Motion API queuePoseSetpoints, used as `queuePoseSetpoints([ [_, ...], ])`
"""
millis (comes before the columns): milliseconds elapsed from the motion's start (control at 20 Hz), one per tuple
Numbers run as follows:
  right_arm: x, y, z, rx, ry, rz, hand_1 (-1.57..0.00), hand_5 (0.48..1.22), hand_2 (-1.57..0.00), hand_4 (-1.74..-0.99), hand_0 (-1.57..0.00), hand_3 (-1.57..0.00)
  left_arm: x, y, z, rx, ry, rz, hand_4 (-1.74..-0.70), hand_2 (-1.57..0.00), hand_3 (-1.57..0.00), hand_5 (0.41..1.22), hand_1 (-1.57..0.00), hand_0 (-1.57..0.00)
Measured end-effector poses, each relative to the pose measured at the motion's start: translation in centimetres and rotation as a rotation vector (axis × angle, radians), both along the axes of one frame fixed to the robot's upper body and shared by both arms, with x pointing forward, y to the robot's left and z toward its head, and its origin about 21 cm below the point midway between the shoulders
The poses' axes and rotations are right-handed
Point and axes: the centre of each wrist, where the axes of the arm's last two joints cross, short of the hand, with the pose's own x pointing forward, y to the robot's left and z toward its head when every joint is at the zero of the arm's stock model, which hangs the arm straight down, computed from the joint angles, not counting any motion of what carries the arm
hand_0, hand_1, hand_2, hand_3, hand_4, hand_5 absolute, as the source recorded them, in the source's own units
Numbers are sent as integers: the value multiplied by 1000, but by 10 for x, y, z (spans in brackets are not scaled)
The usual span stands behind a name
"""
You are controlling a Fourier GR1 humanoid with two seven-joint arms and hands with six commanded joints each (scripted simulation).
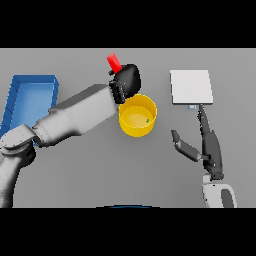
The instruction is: Pick up the red beaker and tilt it to pour out 1 green nut into yellow bowl. Pick up the yellow bowl and place it on the metallic measuring scale.
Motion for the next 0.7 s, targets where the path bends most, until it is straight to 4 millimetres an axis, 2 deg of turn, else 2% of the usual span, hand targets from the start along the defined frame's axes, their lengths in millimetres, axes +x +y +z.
queuePoseSetpoints([
  [300, 2, 3, 1, -23, -17, -2, 1, 594, 1, -1207, 1, 1, 1, -9, 9, 114, -53, -99, -1733, -1571, -1570, 1221, -1571, -1571],
  [400, 1, 2, 0, -28, -9, -5, 1, 592, 1, -1206, 1, 1, 6, -10, 25, 122, -63, -90, -1730, -1571, -1571, 1221, -1571, -1571],
  [450, 0, 4, -3, -23, -5, 3, 1, 592, 1, -1209, 1, 1, 11, -10, 38, 105, -74, -84, -1729, -1571, -1571, 1221, -1571, -1571],
  [500, 1, 2, -2, -27, -23, -1, 1, 592, 1, -1203, 1, 1, 15, -10, 53, 85, -104, -86, -1727, -1571, -1494, 1221, -1571, -1571],
  [550, 3, 0, -2, -30, -25, -9, 1, 592, 1, -1201, 1, 1, 21, -8, 69, 59, -132, -79, -1676, -1399, -1509, 1221, -1571, -1571],
  [650, 4, 3, 0, -27, -38, 1, 1, 596, 1, -1186, 1, 1, 31, -1, 100, -5, -181, -46, -1699, -1461, -1041, 1221, -1571, -1571],
  [700, 4, 2, -2, -13, -27, 0, 1, 596, 1, -1183, 1, 1, 37, 4, 118, -39, -200, -19, -1701, -1483, -1147, 1221, -1571, -1571],
])
